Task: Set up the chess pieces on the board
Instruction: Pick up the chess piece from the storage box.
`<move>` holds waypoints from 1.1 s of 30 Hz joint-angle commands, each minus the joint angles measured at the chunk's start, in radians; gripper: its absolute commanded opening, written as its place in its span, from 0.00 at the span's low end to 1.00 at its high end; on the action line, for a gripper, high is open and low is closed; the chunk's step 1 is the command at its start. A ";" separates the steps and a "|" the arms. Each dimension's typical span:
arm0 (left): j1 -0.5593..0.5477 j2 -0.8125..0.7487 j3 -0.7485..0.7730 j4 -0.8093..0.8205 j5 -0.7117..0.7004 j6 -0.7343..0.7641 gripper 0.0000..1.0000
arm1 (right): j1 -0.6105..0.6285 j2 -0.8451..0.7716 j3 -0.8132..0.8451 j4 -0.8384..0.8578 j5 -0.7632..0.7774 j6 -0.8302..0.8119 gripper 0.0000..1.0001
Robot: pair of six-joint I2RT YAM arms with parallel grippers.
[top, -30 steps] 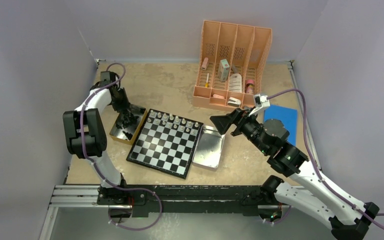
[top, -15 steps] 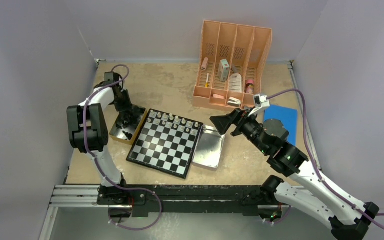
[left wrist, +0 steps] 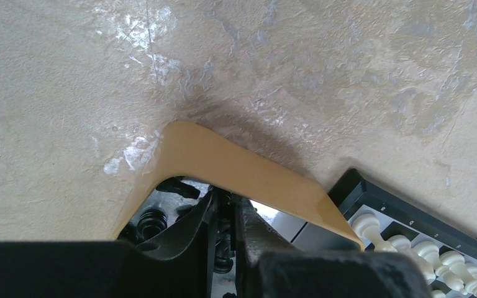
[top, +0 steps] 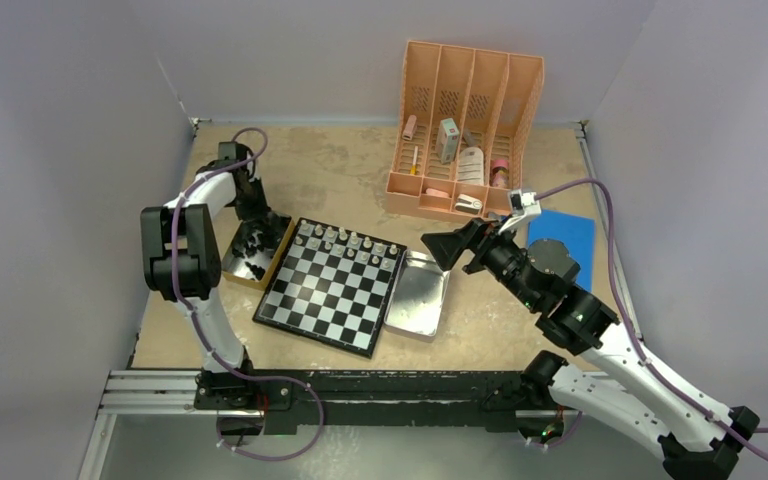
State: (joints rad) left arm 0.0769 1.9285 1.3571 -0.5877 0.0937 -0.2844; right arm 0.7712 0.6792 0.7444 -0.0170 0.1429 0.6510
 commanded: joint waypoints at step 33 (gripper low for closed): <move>-0.211 -0.429 -0.140 -0.271 0.024 -0.098 0.06 | -0.001 -0.025 0.096 -0.126 0.104 -0.067 0.99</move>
State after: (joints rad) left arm -0.0841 1.6035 1.2732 -0.8494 0.0750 -0.3218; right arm 0.7712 0.6540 0.7872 -0.1501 0.2203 0.6079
